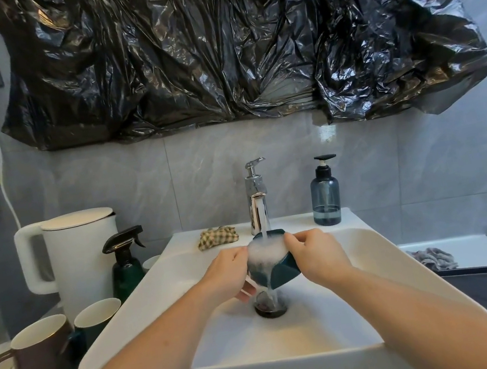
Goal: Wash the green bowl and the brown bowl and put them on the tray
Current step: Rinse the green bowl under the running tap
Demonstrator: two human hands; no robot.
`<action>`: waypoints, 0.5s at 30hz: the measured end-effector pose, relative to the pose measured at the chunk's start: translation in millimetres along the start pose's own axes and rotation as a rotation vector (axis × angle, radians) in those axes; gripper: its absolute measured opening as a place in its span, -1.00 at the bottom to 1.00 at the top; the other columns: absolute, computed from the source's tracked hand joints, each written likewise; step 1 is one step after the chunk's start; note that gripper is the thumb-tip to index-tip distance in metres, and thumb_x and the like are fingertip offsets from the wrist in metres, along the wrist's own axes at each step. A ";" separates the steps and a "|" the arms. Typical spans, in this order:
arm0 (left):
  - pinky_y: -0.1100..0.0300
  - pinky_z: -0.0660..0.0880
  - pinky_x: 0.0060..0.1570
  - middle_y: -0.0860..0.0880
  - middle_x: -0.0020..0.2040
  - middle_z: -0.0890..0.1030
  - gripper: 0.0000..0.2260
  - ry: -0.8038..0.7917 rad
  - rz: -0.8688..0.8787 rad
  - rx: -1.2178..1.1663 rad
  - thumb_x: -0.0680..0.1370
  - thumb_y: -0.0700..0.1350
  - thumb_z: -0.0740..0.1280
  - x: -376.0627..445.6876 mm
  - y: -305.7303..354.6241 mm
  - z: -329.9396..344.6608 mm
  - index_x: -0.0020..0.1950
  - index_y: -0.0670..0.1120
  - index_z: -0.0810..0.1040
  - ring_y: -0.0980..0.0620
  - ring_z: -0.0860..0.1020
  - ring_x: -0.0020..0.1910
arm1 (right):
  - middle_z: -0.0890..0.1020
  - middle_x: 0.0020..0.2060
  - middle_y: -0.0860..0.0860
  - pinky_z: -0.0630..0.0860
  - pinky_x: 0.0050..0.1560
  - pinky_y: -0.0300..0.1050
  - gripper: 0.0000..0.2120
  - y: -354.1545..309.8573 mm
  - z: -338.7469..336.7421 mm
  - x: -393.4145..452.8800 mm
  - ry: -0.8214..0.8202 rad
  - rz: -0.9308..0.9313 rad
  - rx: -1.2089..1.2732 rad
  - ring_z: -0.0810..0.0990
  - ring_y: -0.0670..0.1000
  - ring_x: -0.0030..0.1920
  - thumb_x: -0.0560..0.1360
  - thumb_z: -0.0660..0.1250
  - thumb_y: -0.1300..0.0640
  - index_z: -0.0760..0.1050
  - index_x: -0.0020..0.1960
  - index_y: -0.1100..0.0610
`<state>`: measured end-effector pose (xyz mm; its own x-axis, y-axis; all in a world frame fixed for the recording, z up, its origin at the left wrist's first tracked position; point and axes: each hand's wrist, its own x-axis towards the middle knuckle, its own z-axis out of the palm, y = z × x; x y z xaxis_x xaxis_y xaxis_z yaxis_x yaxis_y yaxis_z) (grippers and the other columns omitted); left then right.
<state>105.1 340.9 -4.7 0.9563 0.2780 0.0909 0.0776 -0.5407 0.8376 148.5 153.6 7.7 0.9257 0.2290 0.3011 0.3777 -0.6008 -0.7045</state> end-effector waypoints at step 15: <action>0.03 0.72 -0.11 -0.10 -0.18 0.68 -0.65 0.074 0.071 0.038 0.77 0.05 0.05 -2.4 -0.5 -5.6 0.00 -0.08 0.53 -0.03 0.72 -0.21 | 0.69 -0.32 0.03 0.61 -0.14 0.01 -0.70 2.8 4.4 2.7 -0.003 -0.070 0.113 0.68 0.14 -0.20 0.64 0.17 -0.09 0.65 -0.06 -0.07</action>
<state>101.2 345.0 -2.4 0.9366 0.2949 0.1895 0.0227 -0.5905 0.8067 152.2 156.0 3.8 0.8970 0.2699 0.3502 0.4411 -0.4929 -0.7500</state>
